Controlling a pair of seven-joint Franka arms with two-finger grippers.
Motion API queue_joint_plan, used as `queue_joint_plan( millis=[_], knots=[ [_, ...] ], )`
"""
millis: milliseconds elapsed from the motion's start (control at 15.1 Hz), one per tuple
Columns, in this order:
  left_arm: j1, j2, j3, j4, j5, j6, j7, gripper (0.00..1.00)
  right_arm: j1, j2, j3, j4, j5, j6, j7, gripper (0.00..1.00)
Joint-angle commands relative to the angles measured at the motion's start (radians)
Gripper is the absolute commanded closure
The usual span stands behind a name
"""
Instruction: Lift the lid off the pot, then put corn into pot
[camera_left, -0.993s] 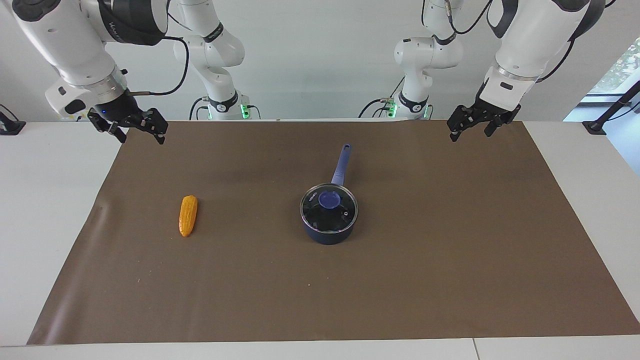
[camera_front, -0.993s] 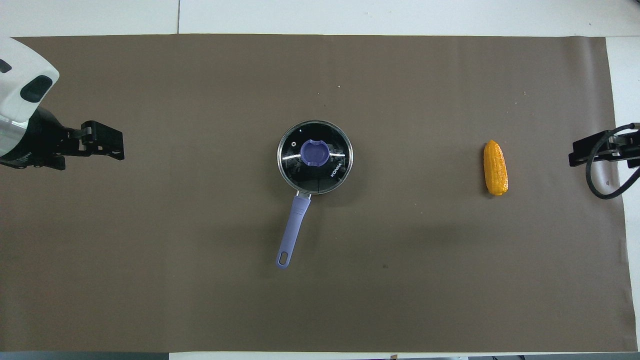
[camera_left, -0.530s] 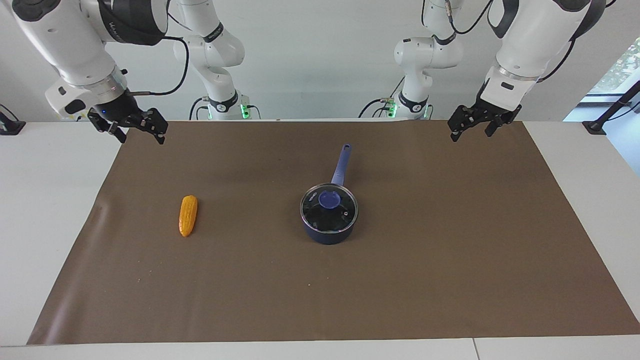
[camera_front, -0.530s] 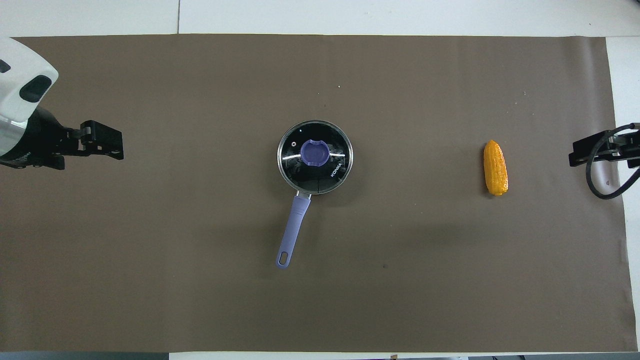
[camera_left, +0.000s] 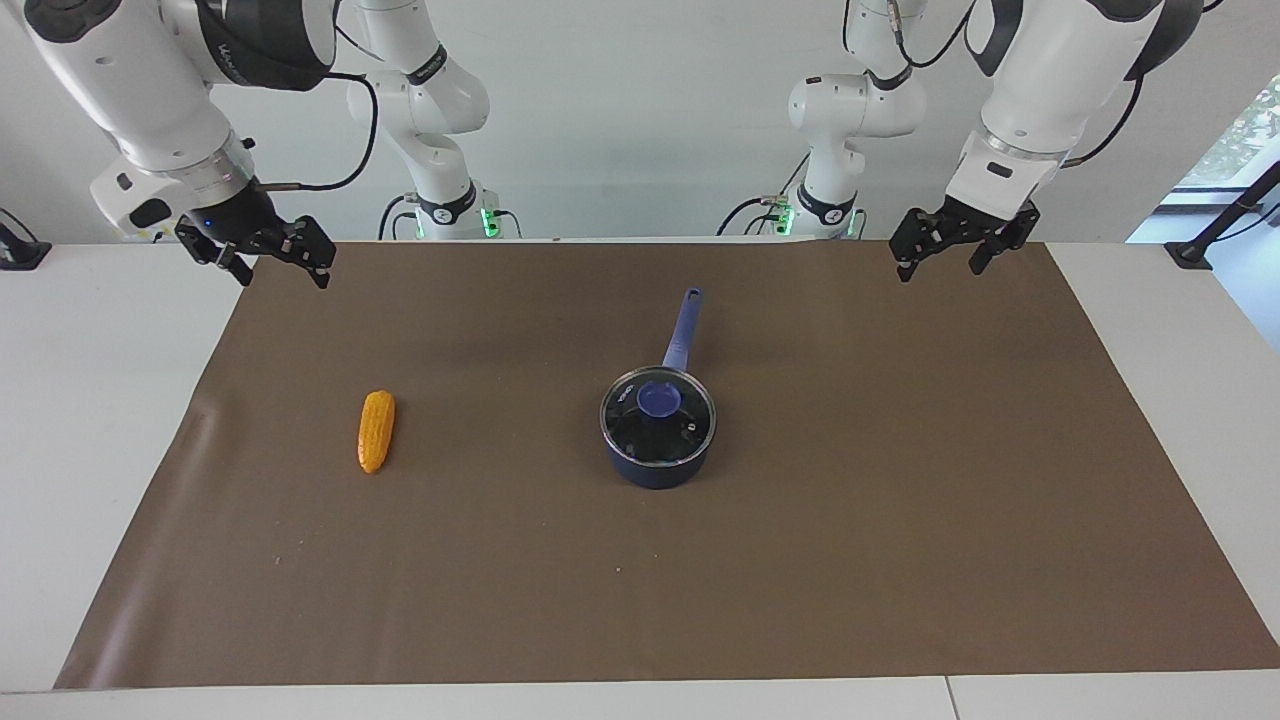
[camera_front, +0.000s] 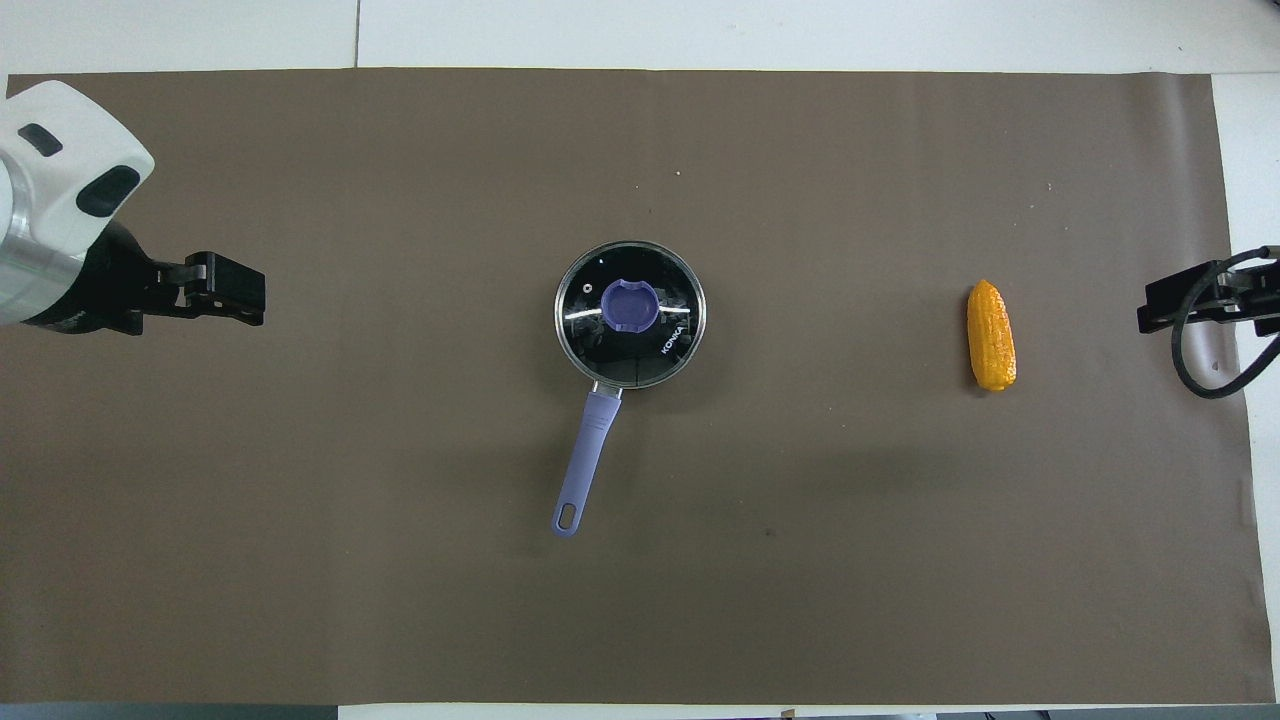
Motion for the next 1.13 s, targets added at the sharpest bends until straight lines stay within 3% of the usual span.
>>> queue_joint_plan(
  millis=[0, 199, 397, 662, 861, 1060],
  knots=[
    [-0.042, -0.038, 0.001, -0.079, -0.027, 0.063, -0.001, 0.0, -0.009, -0.014, 0.002, -0.016, 0.019, 0.007, -0.011, 0.0],
    [-0.178, -0.02, 0.001, -0.127, -0.066, 0.196, -0.129, 0.0, -0.047, -0.023, -0.001, -0.016, 0.016, 0.003, -0.011, 0.0],
    [-0.266, 0.087, 0.002, -0.097, -0.078, 0.276, -0.173, 0.0, -0.055, -0.029, 0.0, -0.043, 0.02, 0.029, -0.054, 0.0],
    [-0.356, 0.268, 0.002, 0.015, -0.116, 0.359, -0.231, 0.0, -0.043, -0.058, 0.006, -0.248, 0.056, 0.252, -0.048, 0.0],
    [-0.392, 0.386, 0.002, 0.108, -0.093, 0.393, -0.238, 0.0, -0.018, 0.032, 0.009, -0.33, 0.059, 0.422, -0.043, 0.0],
    [-0.421, 0.442, 0.001, 0.143, -0.043, 0.415, -0.233, 0.0, -0.006, 0.081, 0.011, -0.449, 0.059, 0.608, -0.053, 0.0]
  ],
)
